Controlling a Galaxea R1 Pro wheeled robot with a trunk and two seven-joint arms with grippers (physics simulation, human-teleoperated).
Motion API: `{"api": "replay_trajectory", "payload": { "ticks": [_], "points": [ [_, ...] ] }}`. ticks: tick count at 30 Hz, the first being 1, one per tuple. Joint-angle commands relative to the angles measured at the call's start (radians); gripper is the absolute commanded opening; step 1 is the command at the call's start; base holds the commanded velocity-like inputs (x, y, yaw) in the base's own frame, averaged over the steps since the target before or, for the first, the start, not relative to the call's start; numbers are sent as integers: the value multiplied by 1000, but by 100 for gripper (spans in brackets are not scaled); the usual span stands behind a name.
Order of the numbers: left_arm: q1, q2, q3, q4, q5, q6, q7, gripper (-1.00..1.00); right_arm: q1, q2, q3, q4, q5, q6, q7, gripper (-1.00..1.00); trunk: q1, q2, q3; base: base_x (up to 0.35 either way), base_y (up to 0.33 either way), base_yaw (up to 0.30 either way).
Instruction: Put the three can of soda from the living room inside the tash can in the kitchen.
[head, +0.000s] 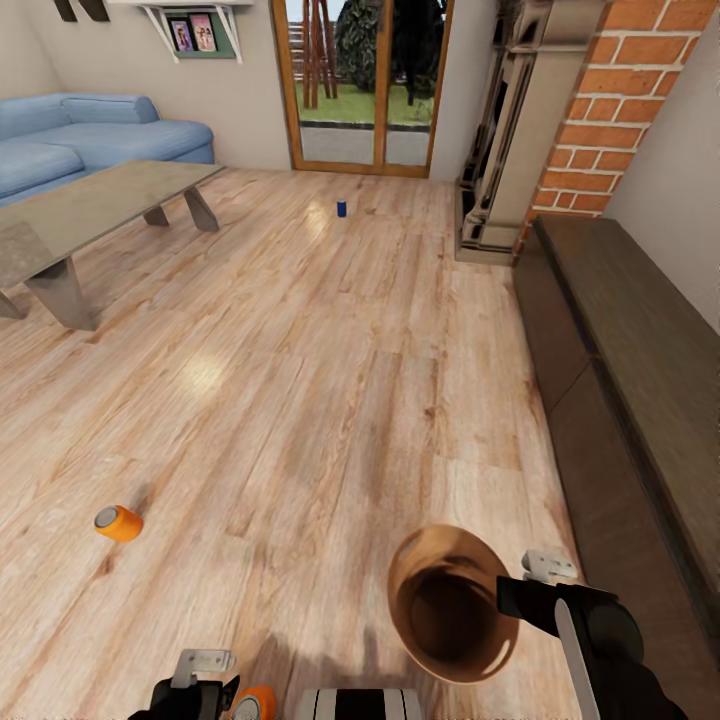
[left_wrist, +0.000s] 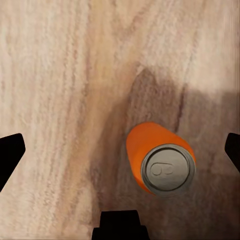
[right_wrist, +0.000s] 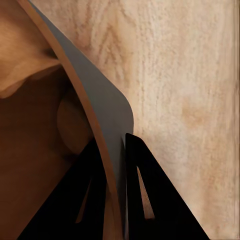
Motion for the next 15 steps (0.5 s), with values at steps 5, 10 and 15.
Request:
{"api": "replay_trajectory", "payload": {
  "ticks": [5, 10, 15],
  "points": [
    [0, -2, 0, 0, 0, -1, 1, 100, 0, 0, -1, 0, -26, 1, 5, -100, 0, 0, 0, -5, -11, 0],
    [0, -4, -4, 1, -1, 0, 3, 100, 0, 0, -2, 0, -26, 1, 5, -100, 0, 0, 0, 0, 0, 0],
    [10, 3, -9, -16, 2, 4, -2, 100, 0, 6, -3, 0, 9, 1, 2, -100, 0, 0, 0, 0, 0, 0]
  ]
}}
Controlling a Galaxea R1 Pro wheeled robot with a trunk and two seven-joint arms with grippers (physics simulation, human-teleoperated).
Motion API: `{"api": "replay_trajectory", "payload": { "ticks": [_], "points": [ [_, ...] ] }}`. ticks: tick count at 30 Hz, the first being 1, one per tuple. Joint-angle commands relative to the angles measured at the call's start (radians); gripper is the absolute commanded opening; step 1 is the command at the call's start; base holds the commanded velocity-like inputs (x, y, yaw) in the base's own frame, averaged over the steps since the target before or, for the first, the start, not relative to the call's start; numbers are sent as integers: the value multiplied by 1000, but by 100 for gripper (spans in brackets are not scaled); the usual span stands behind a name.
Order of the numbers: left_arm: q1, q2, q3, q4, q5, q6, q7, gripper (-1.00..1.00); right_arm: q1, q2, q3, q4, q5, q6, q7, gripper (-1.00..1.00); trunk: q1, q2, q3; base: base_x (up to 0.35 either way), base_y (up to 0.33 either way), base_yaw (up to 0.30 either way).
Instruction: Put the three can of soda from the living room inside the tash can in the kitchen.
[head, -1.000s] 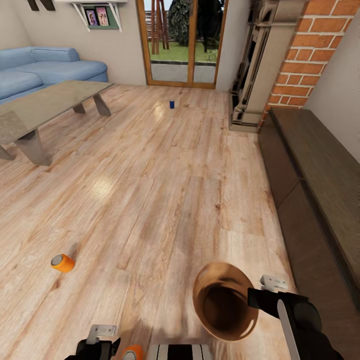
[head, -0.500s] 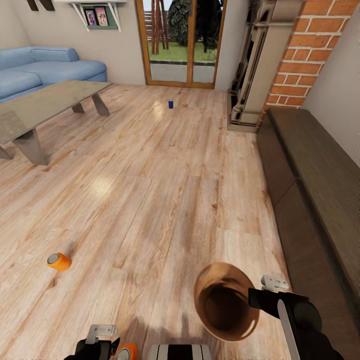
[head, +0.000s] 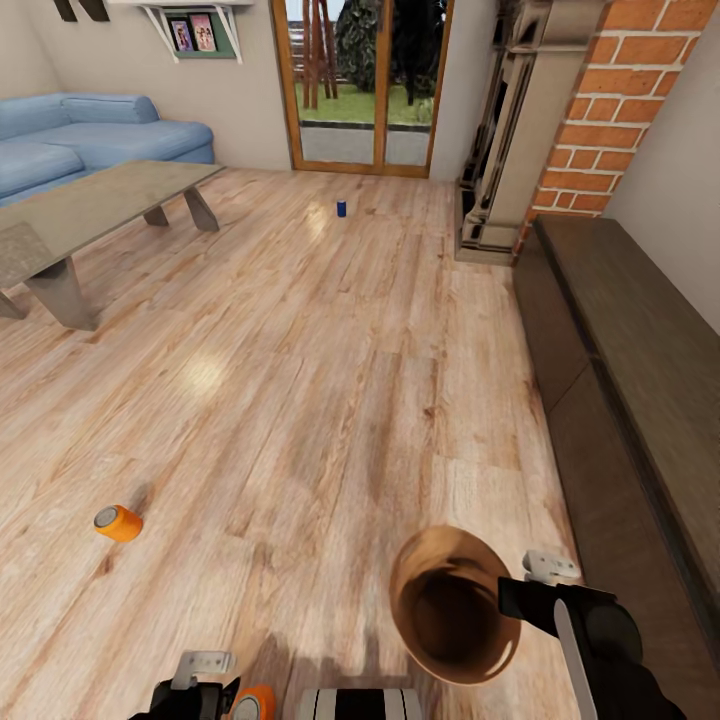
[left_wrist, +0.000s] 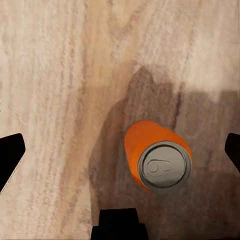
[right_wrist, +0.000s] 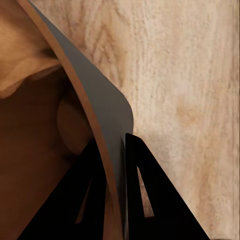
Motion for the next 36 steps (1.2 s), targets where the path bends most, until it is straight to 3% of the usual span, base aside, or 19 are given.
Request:
{"api": "replay_trajectory", "payload": {
  "ticks": [1, 13, 26, 27, 36],
  "points": [
    [0, 0, 0, -6, 0, 0, 0, 100, 0, 0, 0, 0, -6, 1, 4, -100, 0, 0, 0, 0, 0, 0],
    [-3, -4, 2, -74, 2, 56, 0, 100, 0, -15, 9, 0, 140, 1, 5, -100, 0, 0, 0, 0, 0, 0],
    [-3, -5, 2, -147, 6, 129, 1, 100, 0, -17, 9, -1, 194, 1, 5, -100, 0, 0, 0, 0, 0, 0],
    [-3, -6, 3, -234, 6, 134, 2, 100, 0, -17, 9, -1, -25, 1, 5, -100, 0, 0, 0, 0, 0, 0],
    [-3, -9, 5, -234, 6, 138, 6, 100, 0, -18, 10, -1, -25, 1, 5, -100, 4, -7, -3, 0, 0, 0]
  ]
}}
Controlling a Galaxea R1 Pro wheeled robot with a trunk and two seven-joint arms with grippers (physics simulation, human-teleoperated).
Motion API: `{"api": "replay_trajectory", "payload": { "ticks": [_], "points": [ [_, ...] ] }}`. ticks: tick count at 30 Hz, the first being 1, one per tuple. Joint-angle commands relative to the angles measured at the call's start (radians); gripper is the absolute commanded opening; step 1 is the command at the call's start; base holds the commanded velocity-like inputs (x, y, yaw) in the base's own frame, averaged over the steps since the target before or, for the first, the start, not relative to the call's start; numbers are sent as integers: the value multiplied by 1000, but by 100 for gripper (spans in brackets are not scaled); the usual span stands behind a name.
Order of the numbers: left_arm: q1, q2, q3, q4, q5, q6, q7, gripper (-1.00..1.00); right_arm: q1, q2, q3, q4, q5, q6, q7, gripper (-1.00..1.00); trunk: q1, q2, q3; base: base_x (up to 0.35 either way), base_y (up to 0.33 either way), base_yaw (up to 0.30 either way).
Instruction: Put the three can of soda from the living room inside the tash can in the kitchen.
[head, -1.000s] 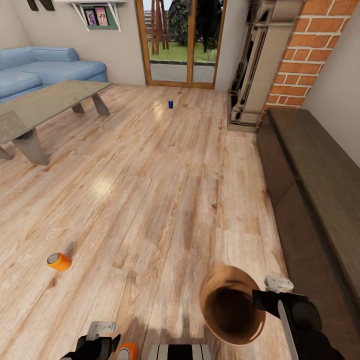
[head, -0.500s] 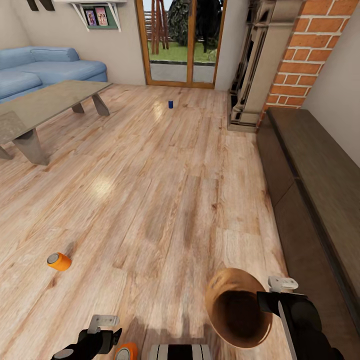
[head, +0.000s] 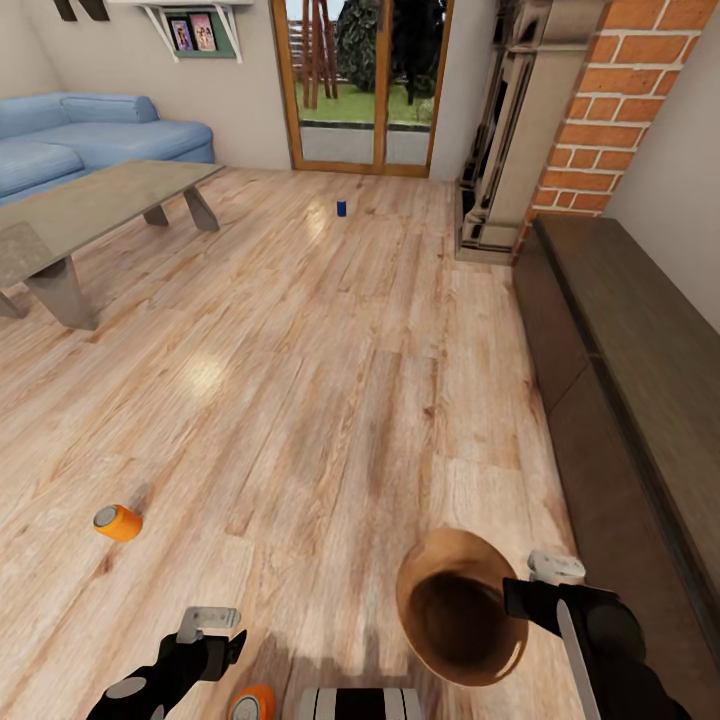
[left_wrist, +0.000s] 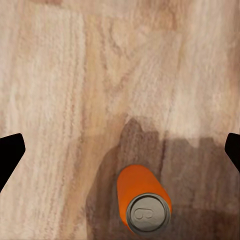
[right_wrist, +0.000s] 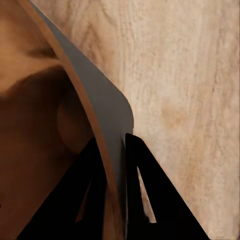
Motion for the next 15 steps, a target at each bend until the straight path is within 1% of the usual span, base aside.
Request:
{"api": "replay_trajectory", "payload": {
  "ticks": [1, 15],
  "points": [
    [0, 0, 0, 1, 0, 0, 0, 100, 0, 1, 1, 0, -60, 2, 5, -100, 4, -7, -3, 0, 0, 0],
    [0, 1, -1, 14, -1, 0, -6, 100, 0, 2, 2, 0, -60, 2, 5, -100, 58, -105, -47, 0, 0, 0]
  ]
}}
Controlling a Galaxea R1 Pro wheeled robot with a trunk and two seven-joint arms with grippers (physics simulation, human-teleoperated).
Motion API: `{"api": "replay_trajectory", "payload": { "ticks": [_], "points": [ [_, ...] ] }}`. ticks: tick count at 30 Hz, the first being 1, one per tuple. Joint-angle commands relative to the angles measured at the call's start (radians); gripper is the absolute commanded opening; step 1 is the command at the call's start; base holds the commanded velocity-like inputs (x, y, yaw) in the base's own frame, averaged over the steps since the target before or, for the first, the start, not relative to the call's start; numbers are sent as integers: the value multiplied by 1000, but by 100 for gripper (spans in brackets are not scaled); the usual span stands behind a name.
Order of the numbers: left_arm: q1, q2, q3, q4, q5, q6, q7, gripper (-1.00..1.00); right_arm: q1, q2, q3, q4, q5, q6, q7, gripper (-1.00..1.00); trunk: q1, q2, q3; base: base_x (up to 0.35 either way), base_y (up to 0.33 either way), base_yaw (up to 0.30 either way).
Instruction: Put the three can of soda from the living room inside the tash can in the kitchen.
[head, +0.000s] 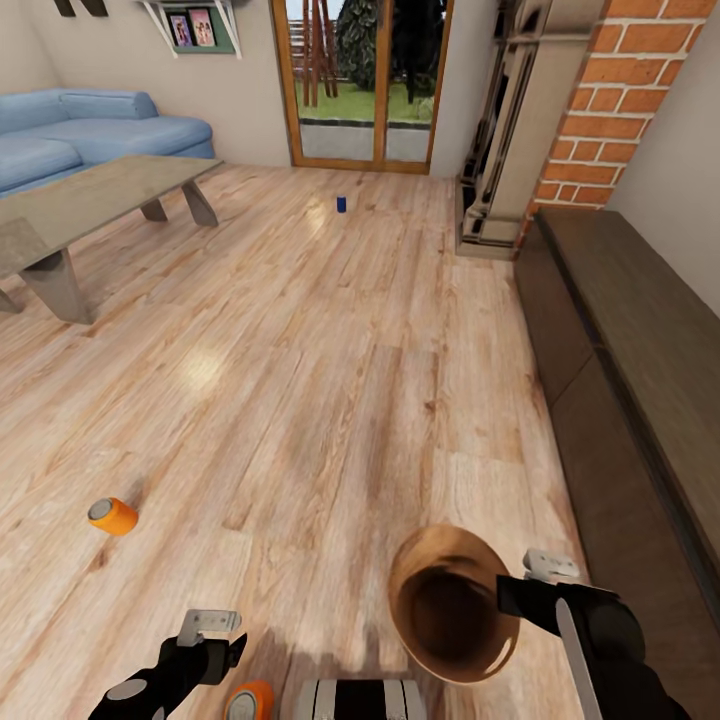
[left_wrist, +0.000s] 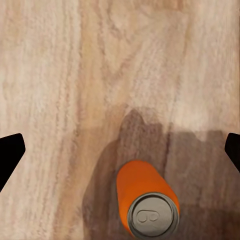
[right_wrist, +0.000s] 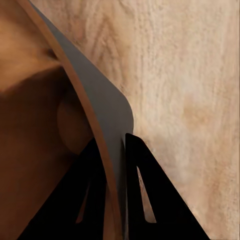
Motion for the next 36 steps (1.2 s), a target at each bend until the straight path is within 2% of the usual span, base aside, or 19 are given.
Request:
{"api": "replay_trajectory", "payload": {
  "ticks": [1, 8, 19, 26, 36],
  "points": [
    [0, 0, 0, 0, 0, 0, 0, 100, 0, -1, -1, 0, 10, 0, 4, -100, 4, -7, -3, 0, 0, 0],
    [0, 2, 1, 0, 1, -1, 0, 100, 0, -2, -2, 0, 10, 0, 4, -100, 31, -56, -25, 0, 0, 0],
    [0, 2, -3, 3, -1, -12, 0, 100, 0, -2, -4, -1, 10, 0, 4, -100, 31, -56, -25, 0, 0, 0],
    [0, 2, -6, 60, -10, -18, 3, 100, -1, -2, -2, -4, 10, 0, 7, -100, 31, -56, -25, 0, 0, 0],
    [0, 3, -6, 67, -5, -19, 1, 100, -2, -4, -4, -5, 10, 0, 7, -100, 31, -56, -25, 0, 0, 0]
  ]
}}
